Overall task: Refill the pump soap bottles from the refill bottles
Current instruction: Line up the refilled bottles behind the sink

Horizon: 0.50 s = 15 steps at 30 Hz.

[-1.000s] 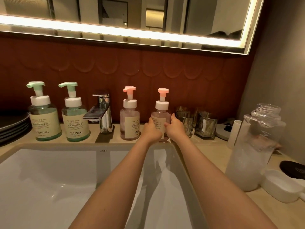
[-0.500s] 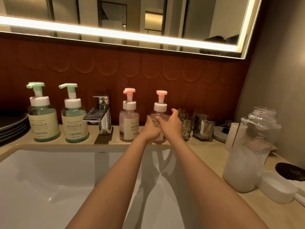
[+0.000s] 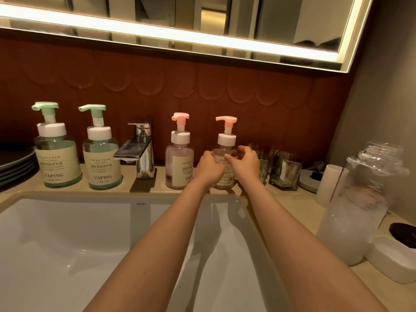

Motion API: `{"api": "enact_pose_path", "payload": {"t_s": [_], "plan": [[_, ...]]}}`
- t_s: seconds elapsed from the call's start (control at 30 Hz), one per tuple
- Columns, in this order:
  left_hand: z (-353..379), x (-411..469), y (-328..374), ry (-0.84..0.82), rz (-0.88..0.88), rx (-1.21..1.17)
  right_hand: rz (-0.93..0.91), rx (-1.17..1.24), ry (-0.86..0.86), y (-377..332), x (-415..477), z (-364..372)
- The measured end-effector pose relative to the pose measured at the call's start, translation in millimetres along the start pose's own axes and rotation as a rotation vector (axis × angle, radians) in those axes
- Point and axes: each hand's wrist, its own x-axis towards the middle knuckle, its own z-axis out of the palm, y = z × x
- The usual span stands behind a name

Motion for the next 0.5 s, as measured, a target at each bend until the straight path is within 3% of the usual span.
{"api": "enact_pose_path", "payload": {"t_s": [0.33,0.5], "plan": [[-2.7,2.3,11.0,-0.021,0.031,0.190,0.108,0.172,0.011,2.8,-2.5,-4.6],[-5.8,-5.7,2.1,-0.047,0.020,0.011,0.133,0.154,-0.065,0.1,1.9,-5.3]]}}
